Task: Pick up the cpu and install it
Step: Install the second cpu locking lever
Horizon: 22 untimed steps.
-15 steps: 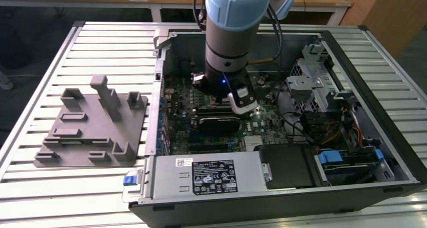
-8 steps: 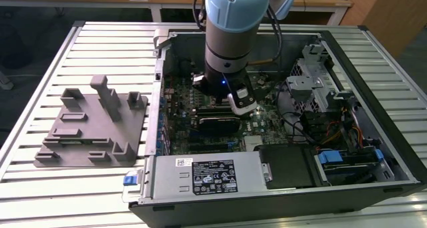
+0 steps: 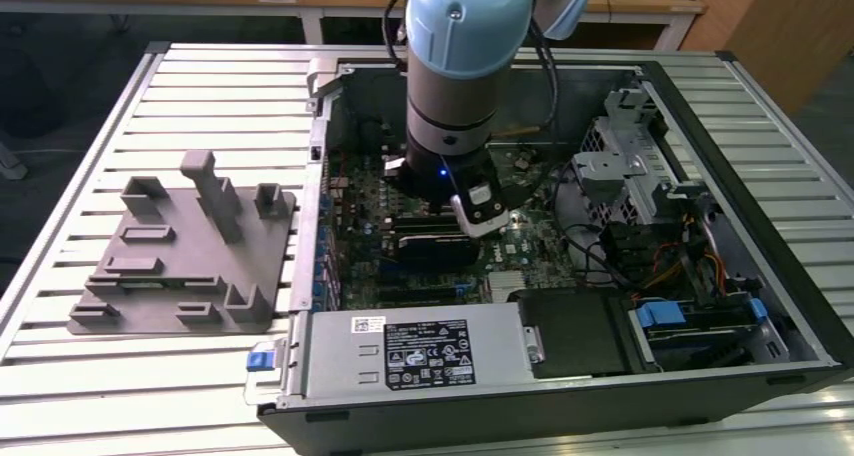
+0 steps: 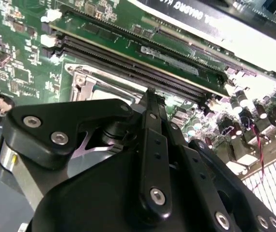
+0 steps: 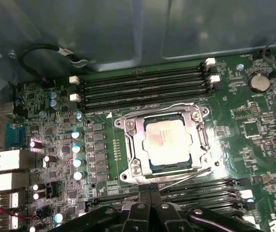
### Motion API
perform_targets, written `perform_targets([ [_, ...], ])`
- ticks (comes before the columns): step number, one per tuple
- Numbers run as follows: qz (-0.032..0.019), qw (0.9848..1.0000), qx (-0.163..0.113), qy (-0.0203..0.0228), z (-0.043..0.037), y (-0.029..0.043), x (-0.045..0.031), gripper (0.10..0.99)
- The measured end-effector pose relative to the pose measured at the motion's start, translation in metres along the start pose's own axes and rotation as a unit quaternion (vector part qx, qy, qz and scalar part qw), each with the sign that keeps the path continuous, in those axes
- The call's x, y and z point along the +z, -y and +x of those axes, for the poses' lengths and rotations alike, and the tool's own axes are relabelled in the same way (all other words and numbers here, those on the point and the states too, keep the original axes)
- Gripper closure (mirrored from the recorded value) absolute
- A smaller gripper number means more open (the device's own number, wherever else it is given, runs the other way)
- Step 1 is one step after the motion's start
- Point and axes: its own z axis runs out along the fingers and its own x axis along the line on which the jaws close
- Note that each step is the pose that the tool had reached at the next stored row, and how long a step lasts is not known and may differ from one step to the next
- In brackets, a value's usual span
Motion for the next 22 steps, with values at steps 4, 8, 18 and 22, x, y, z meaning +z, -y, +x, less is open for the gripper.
perform_targets([
  [4, 0.0002, 1.0000, 0.000, 0.0000, 0.0020, 0.0010, 0.0023, 0.980],
  [8, 0.0002, 1.0000, 0.000, 0.0000, 0.0061, 0.0029, 0.0067, 0.980],
  [18, 0.0002, 1.0000, 0.000, 0.0000, 0.0078, 0.0040, 0.0134, 0.980],
  [22, 0.0001, 1.0000, 0.000, 0.0000, 0.0088, 0.0043, 0.0156, 0.980],
])
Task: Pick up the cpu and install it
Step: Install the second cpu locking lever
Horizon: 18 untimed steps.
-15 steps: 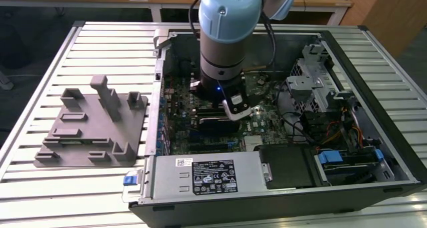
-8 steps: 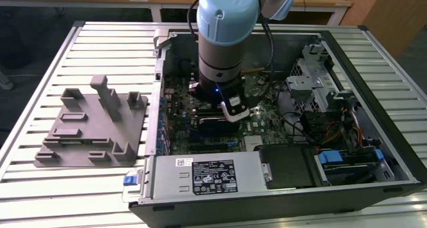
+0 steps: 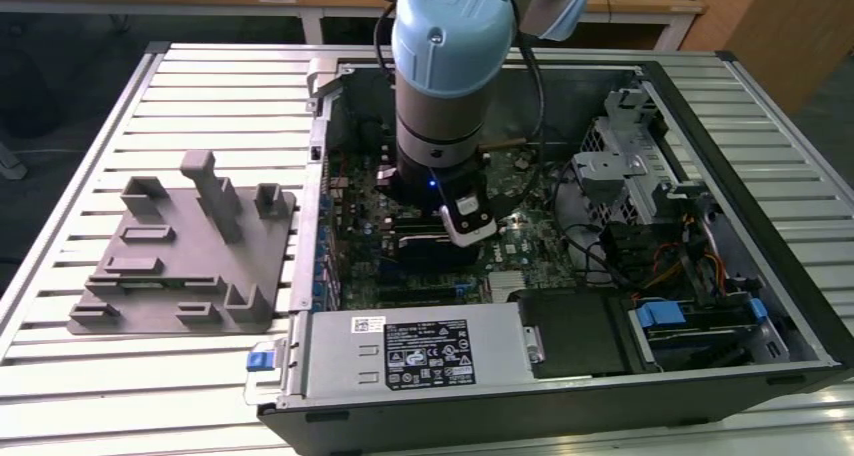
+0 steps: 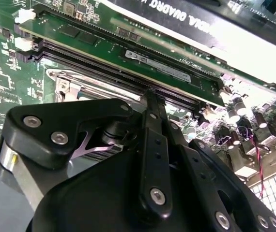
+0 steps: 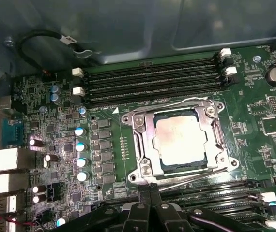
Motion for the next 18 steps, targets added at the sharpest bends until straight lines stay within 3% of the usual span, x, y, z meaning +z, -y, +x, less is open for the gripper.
perform_targets([
  [8, -0.0051, 1.0000, 0.000, -0.0008, 0.0064, 0.0000, 0.0031, 0.980],
  [18, -0.0055, 1.0000, 0.000, -0.0008, 0.0111, -0.0054, 0.0074, 0.980],
])
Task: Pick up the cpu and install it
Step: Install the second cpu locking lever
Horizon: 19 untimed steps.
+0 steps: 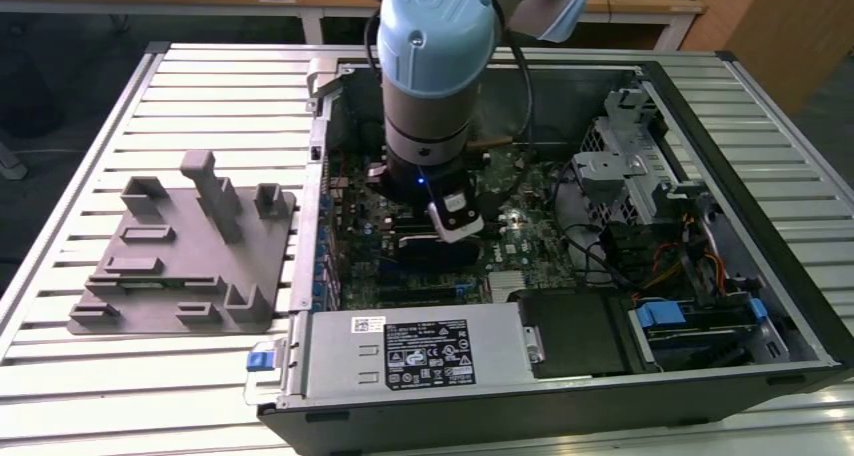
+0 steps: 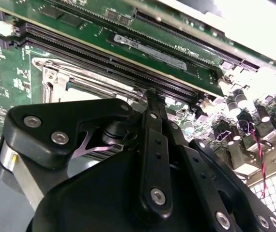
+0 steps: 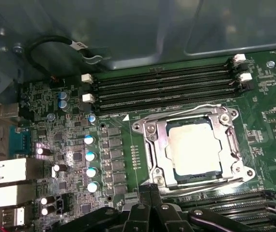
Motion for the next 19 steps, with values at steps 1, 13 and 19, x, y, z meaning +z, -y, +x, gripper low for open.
perform_targets([
  [1, 0.0001, 1.0000, 0.000, 0.0000, 0.0010, -0.0002, 0.0004, 0.980],
  [13, 0.0025, 1.0000, 0.000, 0.0004, 0.0079, 0.0012, 0.0047, 0.980],
  [19, 0.0172, 0.9998, 0.000, 0.0024, 0.0081, 0.0014, 0.0048, 0.980],
])
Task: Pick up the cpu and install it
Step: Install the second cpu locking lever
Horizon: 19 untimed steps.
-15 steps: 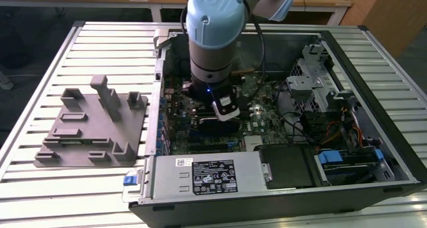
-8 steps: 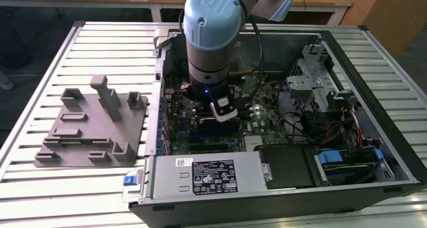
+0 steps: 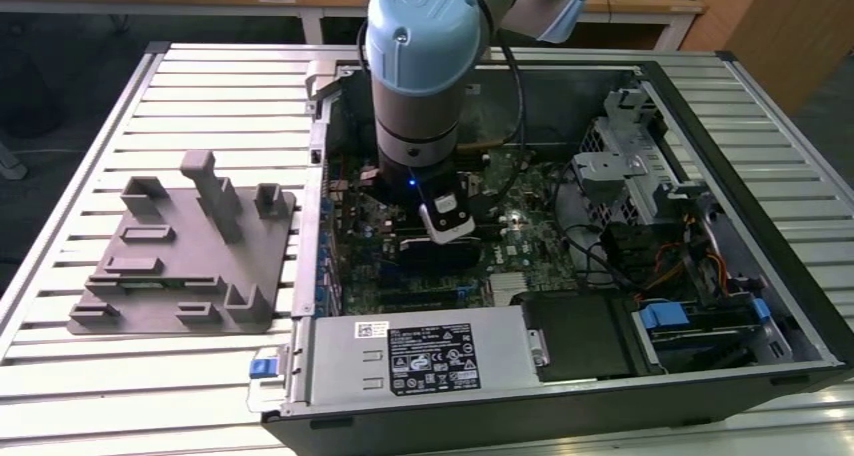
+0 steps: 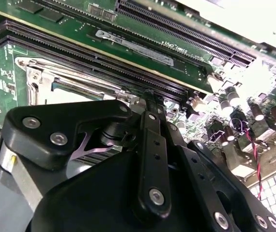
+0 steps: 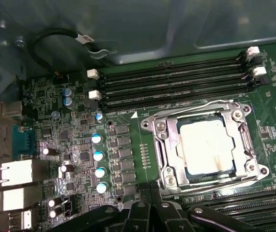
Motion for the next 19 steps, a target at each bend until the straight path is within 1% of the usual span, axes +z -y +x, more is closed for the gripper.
perform_targets([
  [4, -0.0008, 1.0000, 0.000, 0.0001, 0.0001, -0.0005, -0.0018, 0.980],
  [6, -0.0002, 1.0000, 0.000, -0.0001, 0.0003, -0.0013, -0.0061, 0.980],
  [9, -0.0008, 1.0000, 0.000, 0.0001, 0.0004, -0.0034, -0.0138, 0.980],
  [11, -0.0008, 1.0000, 0.000, 0.0002, 0.0004, -0.0042, -0.0171, 0.980],
  [16, -0.0005, 1.0000, 0.000, 0.0002, 0.0004, -0.0045, -0.0173, 0.980],
  [17, 0.0002, 1.0000, 0.000, 0.0002, -0.0007, -0.0047, -0.0173, 0.980],
  [19, 0.0012, 1.0000, 0.000, -0.0004, -0.0068, -0.0055, -0.0172, 0.980],
])
